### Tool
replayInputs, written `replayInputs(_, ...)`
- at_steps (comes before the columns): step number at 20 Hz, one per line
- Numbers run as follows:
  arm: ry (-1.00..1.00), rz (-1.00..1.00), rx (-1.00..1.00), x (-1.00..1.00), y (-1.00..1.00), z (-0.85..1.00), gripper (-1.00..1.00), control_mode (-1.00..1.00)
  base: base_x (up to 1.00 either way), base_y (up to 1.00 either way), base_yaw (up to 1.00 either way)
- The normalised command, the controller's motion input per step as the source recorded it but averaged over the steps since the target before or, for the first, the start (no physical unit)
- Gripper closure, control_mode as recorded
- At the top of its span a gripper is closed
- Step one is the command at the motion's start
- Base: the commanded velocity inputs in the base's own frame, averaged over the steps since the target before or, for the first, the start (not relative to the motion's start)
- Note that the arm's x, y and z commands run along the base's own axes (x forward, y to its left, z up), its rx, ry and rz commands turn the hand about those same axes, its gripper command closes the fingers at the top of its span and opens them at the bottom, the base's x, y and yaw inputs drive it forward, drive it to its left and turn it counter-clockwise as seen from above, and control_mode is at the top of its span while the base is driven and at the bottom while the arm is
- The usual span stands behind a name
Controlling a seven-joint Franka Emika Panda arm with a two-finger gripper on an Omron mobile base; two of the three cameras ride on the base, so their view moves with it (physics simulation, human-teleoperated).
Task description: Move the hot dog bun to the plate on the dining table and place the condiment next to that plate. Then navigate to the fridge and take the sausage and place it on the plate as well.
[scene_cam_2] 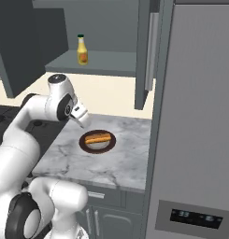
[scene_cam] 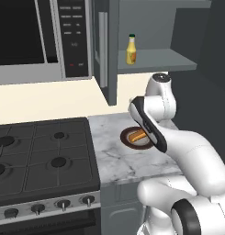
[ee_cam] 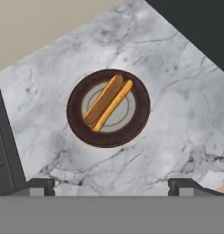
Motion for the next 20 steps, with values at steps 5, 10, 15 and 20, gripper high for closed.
replayInputs(5, 0.01, -0.2, 0.15, 0.24, -0.04, -0.37, -1.0, -1.0, 0.0, 0.0, 0.0)
replayInputs(10, 0.08, -0.11, 0.01, 0.22, -0.16, -0.36, -1.0, -1.0, 0.0, 0.0, 0.0)
replayInputs(15, 0.12, -0.04, 0.0, 0.23, -0.18, -0.31, -1.0, -1.0, 0.0, 0.0, 0.0)
replayInputs(20, 0.17, 0.0, 0.01, 0.43, -0.08, -0.31, -1.0, -1.0, 0.0, 0.0, 0.0)
